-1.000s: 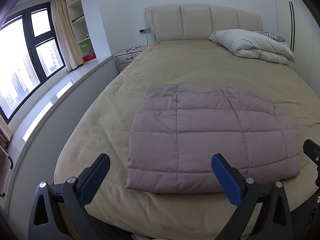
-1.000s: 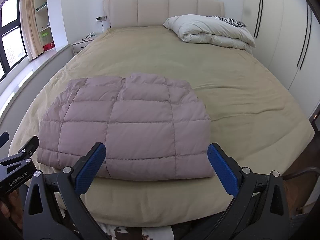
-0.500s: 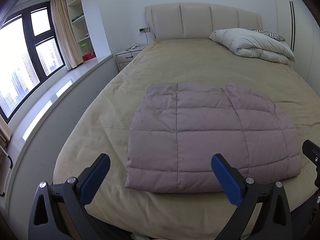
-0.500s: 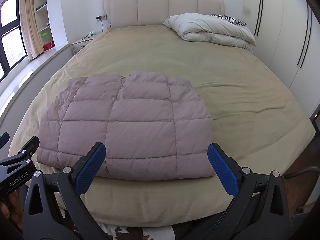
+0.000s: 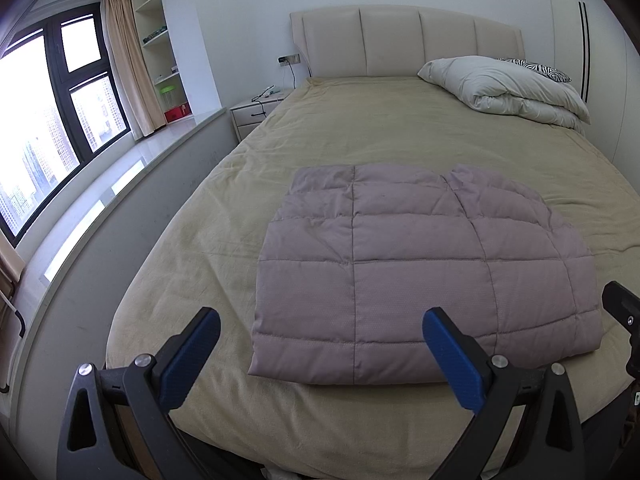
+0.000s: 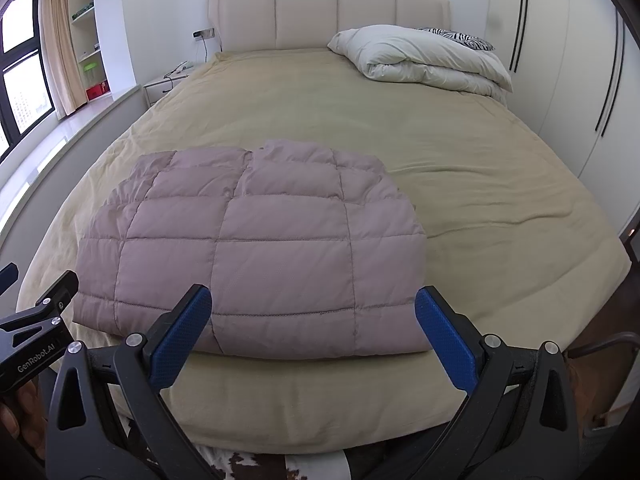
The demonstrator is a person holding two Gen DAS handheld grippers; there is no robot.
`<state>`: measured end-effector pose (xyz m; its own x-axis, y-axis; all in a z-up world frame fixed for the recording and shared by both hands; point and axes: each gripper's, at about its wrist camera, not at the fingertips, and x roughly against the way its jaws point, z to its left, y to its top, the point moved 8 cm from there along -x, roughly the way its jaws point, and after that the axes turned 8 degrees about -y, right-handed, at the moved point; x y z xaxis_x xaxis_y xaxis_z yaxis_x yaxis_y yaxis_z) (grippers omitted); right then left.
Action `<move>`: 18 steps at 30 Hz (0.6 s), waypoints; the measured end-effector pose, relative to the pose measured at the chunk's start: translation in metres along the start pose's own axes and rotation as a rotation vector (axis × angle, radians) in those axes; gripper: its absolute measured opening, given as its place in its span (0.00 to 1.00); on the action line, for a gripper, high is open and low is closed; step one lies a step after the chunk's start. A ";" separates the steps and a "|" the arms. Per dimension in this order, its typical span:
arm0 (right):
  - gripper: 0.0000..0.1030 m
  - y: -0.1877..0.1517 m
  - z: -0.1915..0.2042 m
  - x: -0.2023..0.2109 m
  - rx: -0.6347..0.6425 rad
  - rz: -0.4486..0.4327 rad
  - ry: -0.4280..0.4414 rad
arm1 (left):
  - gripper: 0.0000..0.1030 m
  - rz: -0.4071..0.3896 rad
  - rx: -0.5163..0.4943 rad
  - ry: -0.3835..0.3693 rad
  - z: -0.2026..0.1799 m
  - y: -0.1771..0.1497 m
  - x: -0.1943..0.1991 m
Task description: Fold large clothes
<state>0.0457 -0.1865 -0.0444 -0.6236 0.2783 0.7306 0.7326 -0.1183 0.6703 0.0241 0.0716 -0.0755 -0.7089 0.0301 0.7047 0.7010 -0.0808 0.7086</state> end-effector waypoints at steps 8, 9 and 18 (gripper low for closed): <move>1.00 0.000 0.000 0.000 0.001 0.002 0.000 | 1.00 0.000 -0.001 0.000 0.000 0.000 0.000; 1.00 -0.001 0.000 0.000 0.001 0.003 0.001 | 1.00 0.000 -0.001 -0.001 0.000 0.000 0.000; 1.00 -0.002 0.000 0.000 0.001 0.004 0.002 | 1.00 0.002 -0.001 -0.001 0.000 0.000 0.000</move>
<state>0.0442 -0.1858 -0.0454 -0.6209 0.2758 0.7338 0.7356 -0.1184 0.6670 0.0238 0.0713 -0.0753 -0.7077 0.0313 0.7058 0.7020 -0.0816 0.7075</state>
